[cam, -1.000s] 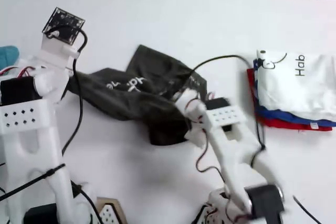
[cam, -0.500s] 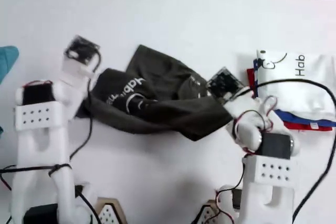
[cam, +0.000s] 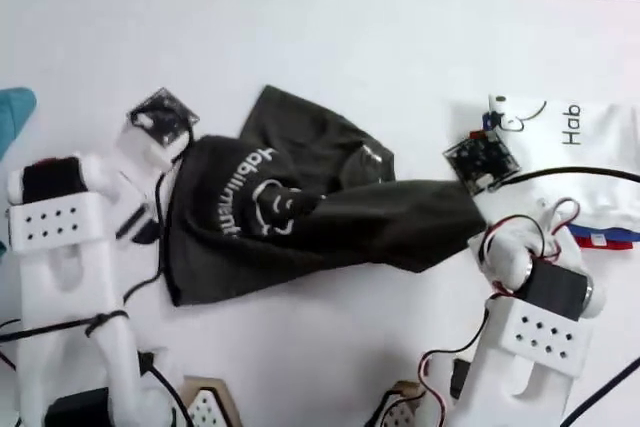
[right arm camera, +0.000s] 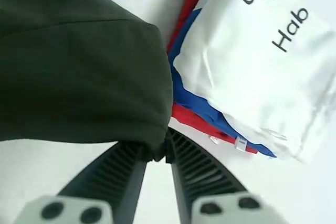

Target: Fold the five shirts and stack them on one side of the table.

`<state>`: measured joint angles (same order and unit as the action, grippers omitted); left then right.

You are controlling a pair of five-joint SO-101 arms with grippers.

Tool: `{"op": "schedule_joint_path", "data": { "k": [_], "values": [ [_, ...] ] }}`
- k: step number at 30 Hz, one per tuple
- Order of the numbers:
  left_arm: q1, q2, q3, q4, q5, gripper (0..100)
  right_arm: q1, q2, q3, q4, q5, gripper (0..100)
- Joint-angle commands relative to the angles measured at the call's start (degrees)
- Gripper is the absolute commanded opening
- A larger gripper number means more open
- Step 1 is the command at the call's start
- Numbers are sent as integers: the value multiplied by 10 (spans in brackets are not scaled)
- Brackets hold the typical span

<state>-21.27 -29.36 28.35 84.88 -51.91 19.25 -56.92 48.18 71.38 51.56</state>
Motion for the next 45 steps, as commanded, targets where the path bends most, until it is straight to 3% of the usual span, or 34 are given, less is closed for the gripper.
{"op": "schedule_joint_path", "data": {
  "k": [1, 10, 15, 22, 27, 32, 39, 45],
  "values": [
    [35, -5, -15, 72, -31, 249, 30, -15, -10, -23, 2, 22],
    [178, -5, 127, 36, -35, 249, 29, -15, -8, -23, 0, 22],
    [223, -4, 158, -17, -17, 249, 29, -15, -8, -21, -1, 22],
    [220, -4, 275, -113, -17, 249, 29, -15, -8, -21, -1, 22],
    [194, -3, 288, -178, -13, 242, 29, -15, -8, -20, 0, 22],
    [135, 62, 251, -232, -12, 99, 29, -15, -8, -20, -1, 22],
    [123, 260, 111, -173, -12, 131, 29, -15, -8, -20, 2, 22],
    [127, 292, 8, -76, -12, 30, 29, -15, -8, -20, 1, 22]
  ]
}}
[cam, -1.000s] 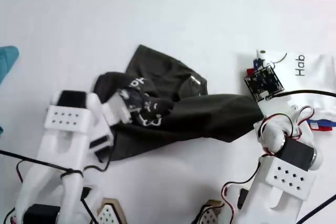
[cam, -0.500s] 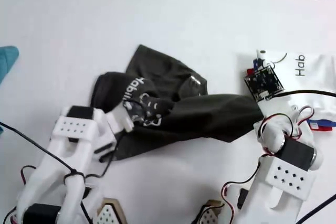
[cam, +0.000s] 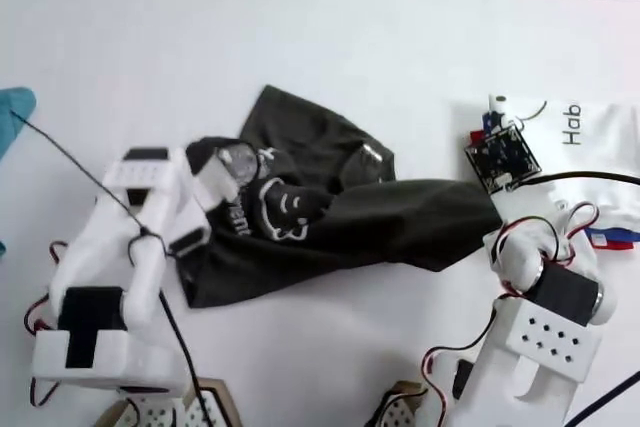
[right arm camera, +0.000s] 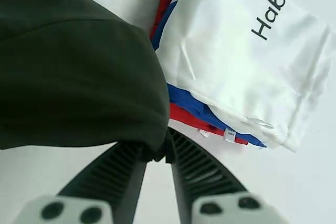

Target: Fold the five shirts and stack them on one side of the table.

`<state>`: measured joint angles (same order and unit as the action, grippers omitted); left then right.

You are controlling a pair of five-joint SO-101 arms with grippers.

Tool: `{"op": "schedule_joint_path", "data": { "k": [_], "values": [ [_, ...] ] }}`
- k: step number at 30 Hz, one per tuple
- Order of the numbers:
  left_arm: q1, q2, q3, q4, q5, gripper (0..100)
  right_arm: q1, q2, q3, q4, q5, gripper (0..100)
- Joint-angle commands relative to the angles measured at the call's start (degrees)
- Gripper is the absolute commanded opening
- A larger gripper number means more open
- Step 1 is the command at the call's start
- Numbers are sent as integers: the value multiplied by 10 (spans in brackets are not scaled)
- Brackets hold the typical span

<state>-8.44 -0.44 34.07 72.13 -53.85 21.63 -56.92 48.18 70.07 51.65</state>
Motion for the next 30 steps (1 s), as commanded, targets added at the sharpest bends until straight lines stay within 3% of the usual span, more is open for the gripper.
{"op": "schedule_joint_path", "data": {
  "k": [1, 8, 13, 17, 30],
  "values": [
    [0, 3, -55, 73, 7, 47, 5, -15, -8, -7, 0, 22],
    [19, -7, -62, 156, 1, 155, 5, -15, -8, -7, 2, 22],
    [108, -49, -22, 208, -57, 155, 5, -15, -8, -7, 2, 22],
    [154, -57, 10, 166, -56, 157, 6, -15, -8, -7, 1, 22],
    [153, 89, 36, 69, -59, 155, 7, -15, -8, -7, 2, 22]
  ]
}}
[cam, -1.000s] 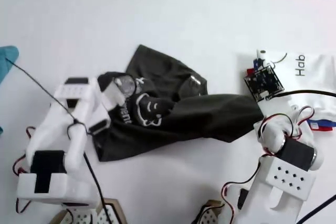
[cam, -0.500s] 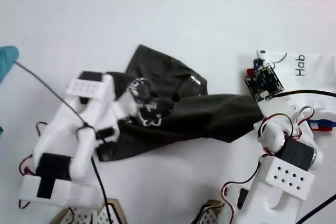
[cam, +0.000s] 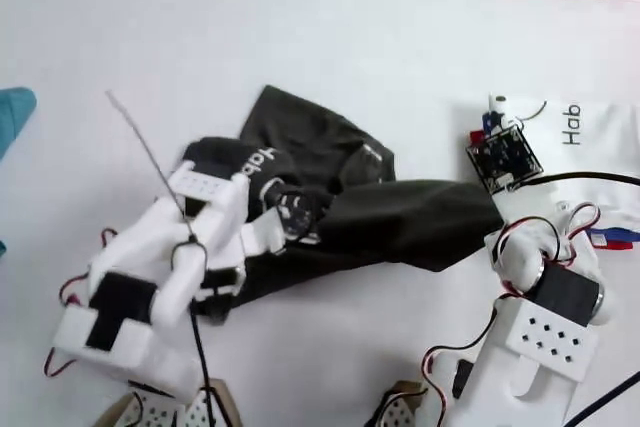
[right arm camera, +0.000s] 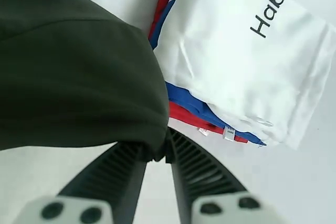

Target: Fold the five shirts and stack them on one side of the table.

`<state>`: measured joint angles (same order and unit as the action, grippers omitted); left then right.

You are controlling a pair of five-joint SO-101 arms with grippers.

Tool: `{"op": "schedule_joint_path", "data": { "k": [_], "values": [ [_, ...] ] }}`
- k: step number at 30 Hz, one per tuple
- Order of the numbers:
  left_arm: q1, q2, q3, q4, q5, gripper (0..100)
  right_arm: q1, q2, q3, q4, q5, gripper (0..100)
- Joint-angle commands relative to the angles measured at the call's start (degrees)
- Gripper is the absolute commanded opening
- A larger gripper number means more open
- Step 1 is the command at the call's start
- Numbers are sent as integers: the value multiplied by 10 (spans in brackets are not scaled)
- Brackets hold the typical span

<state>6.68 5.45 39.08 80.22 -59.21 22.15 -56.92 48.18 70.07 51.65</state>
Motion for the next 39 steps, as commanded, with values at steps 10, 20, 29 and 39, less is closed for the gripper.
{"op": "schedule_joint_path", "data": {
  "k": [10, 20, 29, 39],
  "values": [
    [-60, 65, -107, 16, -4, 23, -17, -15, 19, -21, -3, 22],
    [-86, -119, -302, 182, -1, 25, -47, -21, 18, -136, -70, 22],
    [-98, -333, -340, 217, 27, 24, -49, -22, -141, -78, -96, 22],
    [-98, -535, -342, 216, 76, 24, -115, -83, -344, 44, -100, 22]
  ]
}}
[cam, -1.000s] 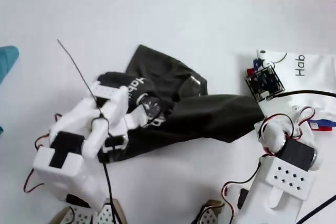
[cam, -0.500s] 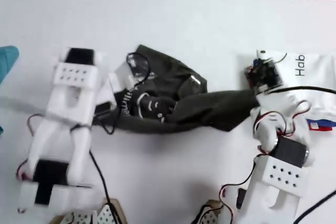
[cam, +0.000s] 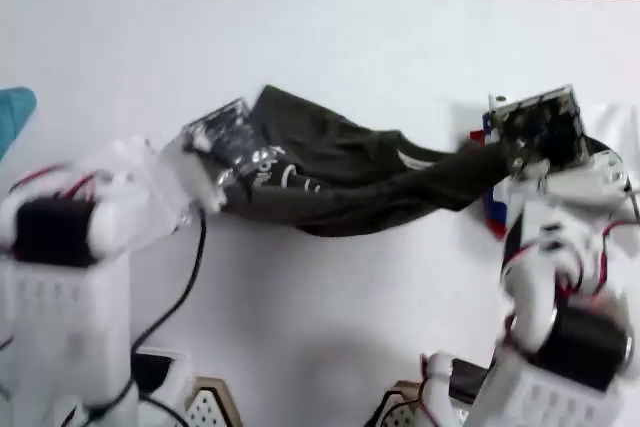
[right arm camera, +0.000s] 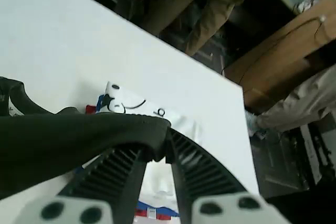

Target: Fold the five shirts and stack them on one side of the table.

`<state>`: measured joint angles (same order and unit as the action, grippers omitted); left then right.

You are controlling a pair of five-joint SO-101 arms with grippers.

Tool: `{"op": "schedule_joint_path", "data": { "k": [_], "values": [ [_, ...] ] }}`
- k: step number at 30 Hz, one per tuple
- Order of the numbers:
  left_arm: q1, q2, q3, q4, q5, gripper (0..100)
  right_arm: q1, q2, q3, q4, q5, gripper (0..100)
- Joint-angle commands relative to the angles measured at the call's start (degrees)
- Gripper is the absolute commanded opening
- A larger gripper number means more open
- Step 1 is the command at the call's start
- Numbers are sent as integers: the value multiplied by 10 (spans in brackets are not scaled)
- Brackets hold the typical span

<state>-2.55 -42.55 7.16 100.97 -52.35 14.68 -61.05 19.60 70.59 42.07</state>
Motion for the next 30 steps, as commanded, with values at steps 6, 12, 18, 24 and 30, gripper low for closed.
{"op": "schedule_joint_path", "data": {
  "k": [6, 12, 18, 24, 30],
  "values": [
    [-36, -105, -101, 9, 19, 24, -126, -114, -128, 104, -4, 22],
    [-81, -101, -197, 10, 20, 24, -142, -115, -215, 94, -4, 22],
    [-119, -105, -220, 11, 18, 24, -128, -115, -272, 35, 14, 22],
    [-126, -101, -252, 4, 18, 24, -86, -62, -241, -72, 51, 22],
    [-127, -100, -250, -17, 17, 24, -66, 22, -239, -151, 101, 22]
  ]
}}
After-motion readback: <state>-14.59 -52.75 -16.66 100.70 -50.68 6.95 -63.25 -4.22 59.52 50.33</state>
